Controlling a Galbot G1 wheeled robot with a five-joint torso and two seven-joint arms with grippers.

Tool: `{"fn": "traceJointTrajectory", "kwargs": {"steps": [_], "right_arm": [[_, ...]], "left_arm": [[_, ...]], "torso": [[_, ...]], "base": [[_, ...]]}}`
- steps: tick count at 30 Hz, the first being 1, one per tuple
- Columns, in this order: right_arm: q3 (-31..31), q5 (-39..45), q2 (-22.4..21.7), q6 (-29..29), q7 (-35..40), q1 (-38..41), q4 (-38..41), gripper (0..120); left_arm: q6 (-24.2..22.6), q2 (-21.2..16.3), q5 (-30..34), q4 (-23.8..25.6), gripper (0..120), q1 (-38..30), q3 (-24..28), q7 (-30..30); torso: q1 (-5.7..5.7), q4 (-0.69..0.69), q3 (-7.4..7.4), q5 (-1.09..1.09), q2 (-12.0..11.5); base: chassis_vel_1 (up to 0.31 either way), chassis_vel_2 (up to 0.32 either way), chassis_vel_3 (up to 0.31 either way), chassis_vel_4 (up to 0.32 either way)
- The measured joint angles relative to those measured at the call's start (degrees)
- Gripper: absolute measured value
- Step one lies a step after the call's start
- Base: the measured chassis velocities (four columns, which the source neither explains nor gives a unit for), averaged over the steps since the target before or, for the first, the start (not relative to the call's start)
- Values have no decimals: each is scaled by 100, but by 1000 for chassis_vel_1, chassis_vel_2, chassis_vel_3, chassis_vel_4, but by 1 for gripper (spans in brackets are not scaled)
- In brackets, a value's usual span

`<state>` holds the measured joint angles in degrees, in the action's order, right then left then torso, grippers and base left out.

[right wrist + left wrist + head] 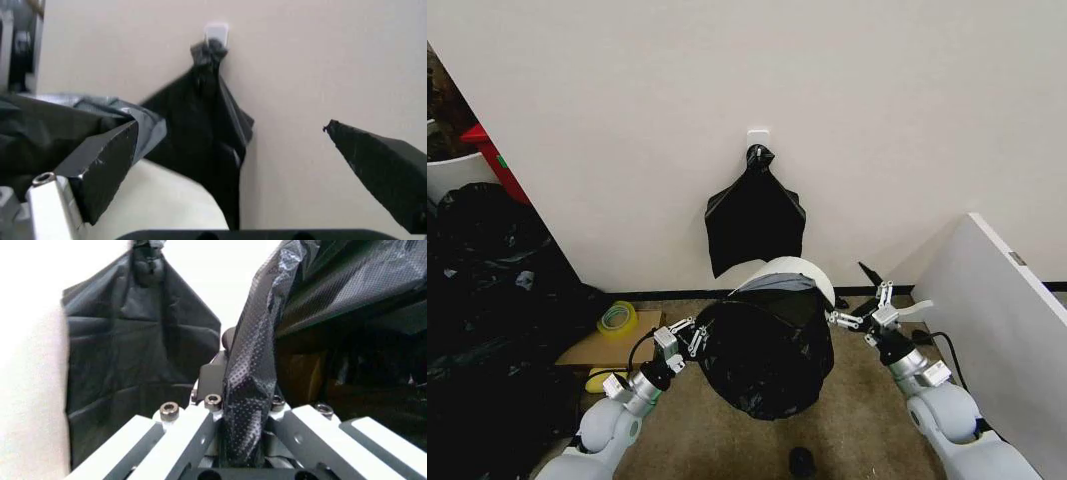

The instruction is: Place the garbage bag over the trash bin.

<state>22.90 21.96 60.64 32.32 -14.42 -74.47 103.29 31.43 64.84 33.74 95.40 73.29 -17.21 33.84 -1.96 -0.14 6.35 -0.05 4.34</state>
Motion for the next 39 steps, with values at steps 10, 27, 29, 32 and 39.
{"fn": "traceJointTrajectory", "kwargs": {"steps": [10, 27, 29, 32, 39], "right_arm": [[-115, 86, 194, -594, 1238, -316, 592, 100], [-439, -1479, 505, -294, 1384, -921, 668, 100], [-432, -1696, 539, -150, 1307, -923, 598, 100], [-427, -1818, 562, 7, 1115, -930, 526, 100], [-481, -2071, 640, 348, 469, -928, 237, 100]], "left_arm": [[-1068, 20, 146, 608, 0, 41, 146, -2417], [-4451, 180, 2955, 2116, 0, -94, -205, -5496], [-4821, 257, 3608, 2125, 0, -137, -398, -5833], [-5036, 313, 4083, 2123, 0, -173, -540, -6063], [-5267, 331, 4448, 2139, 0, -197, -649, -6184]], "torso": [[0, 0, 0, 1, 0], [0, 0, 0, 2, 0], [0, 0, 0, 1, 0], [0, 0, 0, 0, 0], [0, -1, 0, 1, 0]], "base": [[0, 0, 0, 0], [0, 0, 0, 0], [0, 0, 0, 0], [0, 0, 0, 0], [0, 0, 0, 0]]}}
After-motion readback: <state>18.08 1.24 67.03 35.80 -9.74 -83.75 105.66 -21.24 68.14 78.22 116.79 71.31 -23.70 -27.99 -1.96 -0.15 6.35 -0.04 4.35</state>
